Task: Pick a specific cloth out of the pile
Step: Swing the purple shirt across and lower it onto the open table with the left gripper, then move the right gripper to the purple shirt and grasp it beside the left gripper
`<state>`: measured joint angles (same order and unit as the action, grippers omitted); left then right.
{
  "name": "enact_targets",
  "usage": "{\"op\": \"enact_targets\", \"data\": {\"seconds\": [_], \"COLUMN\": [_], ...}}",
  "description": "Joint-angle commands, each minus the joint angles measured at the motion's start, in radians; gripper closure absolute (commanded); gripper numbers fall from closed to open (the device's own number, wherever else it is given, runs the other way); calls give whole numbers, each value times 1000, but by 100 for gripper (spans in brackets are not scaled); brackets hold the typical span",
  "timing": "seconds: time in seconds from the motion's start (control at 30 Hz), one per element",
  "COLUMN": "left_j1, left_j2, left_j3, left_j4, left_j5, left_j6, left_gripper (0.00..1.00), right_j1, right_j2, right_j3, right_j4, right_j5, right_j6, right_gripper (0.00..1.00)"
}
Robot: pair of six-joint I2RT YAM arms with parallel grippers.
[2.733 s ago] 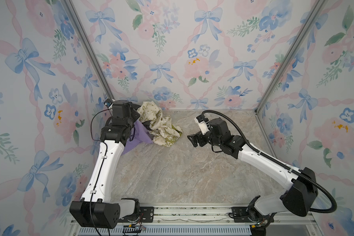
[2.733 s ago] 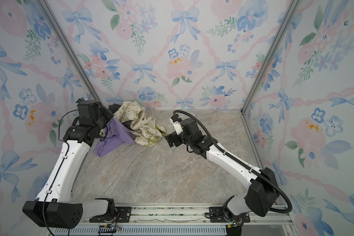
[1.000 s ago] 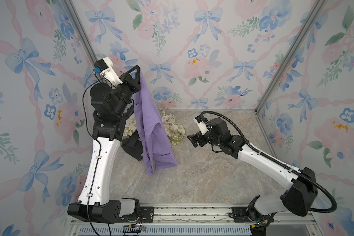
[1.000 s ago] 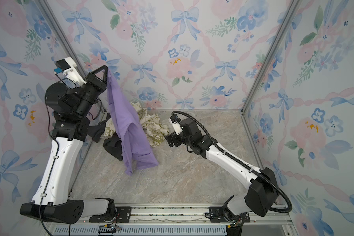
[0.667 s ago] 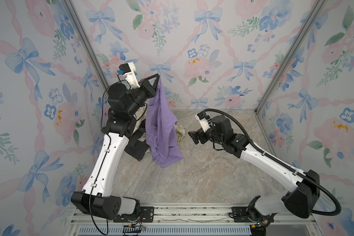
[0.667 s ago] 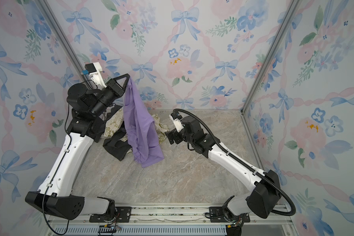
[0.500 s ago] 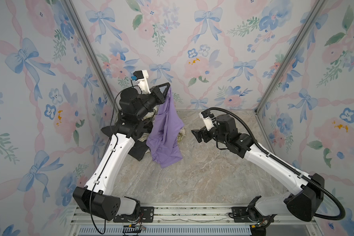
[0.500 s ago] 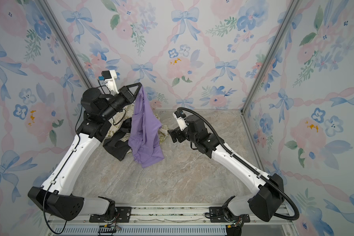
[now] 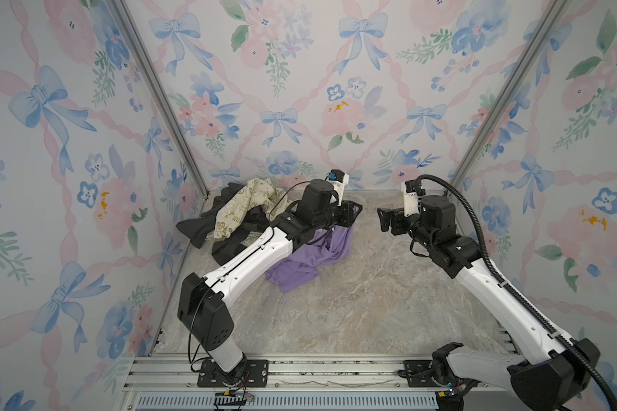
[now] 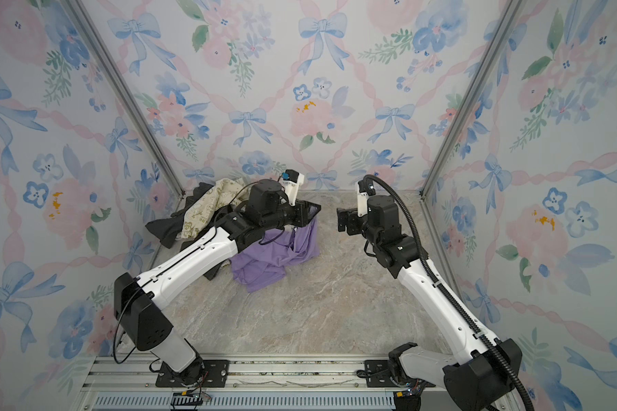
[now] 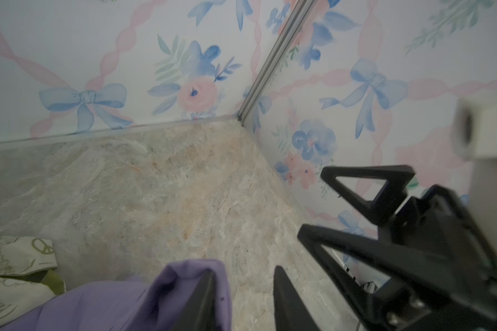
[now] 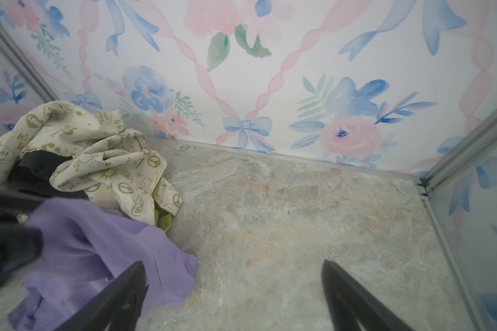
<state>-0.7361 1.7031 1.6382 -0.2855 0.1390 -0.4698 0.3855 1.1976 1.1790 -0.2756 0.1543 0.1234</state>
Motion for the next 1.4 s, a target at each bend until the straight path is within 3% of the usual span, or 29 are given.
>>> {"op": "enact_targets", "data": {"seconds": [0.0,0.07,0.17,0.27,0.5,0.67,0.8,1.03,1.37], "left_j1": [-49,-51,-49,-38,73,191,263,369,427], "left_j2": [81,91,71,42,-83,-205,-272,-300,-187], "left_j3": [150,179,209,216,78,-142,-302,-443,-457], "left_j4": [-274,-293,-291,-291,-291,-291,-293,-293,-292], "left_j5": [-180,-221,-323,-402,-428,-439,-416,-347,-270], "left_j6": [196,207,207,208,50,-107,-155,-165,-130], "left_gripper": [39,30,9,2,3,7,12,23,35], "right_j1": [-47,-56,-58,-58,-53,-34,-11,15,19], "right_j2": [-44,-55,-53,-44,-3,38,61,91,102], "right_j3": [-42,-54,-56,-55,-35,-7,4,26,27], "right_j4": [5,10,10,23,56,62,71,60,60], "right_j5": [54,54,42,19,-53,-79,-88,-115,-124], "right_j6": [115,123,128,144,169,167,159,141,139], "right_gripper": [3,3,3,3,3,3,3,3,3]}}
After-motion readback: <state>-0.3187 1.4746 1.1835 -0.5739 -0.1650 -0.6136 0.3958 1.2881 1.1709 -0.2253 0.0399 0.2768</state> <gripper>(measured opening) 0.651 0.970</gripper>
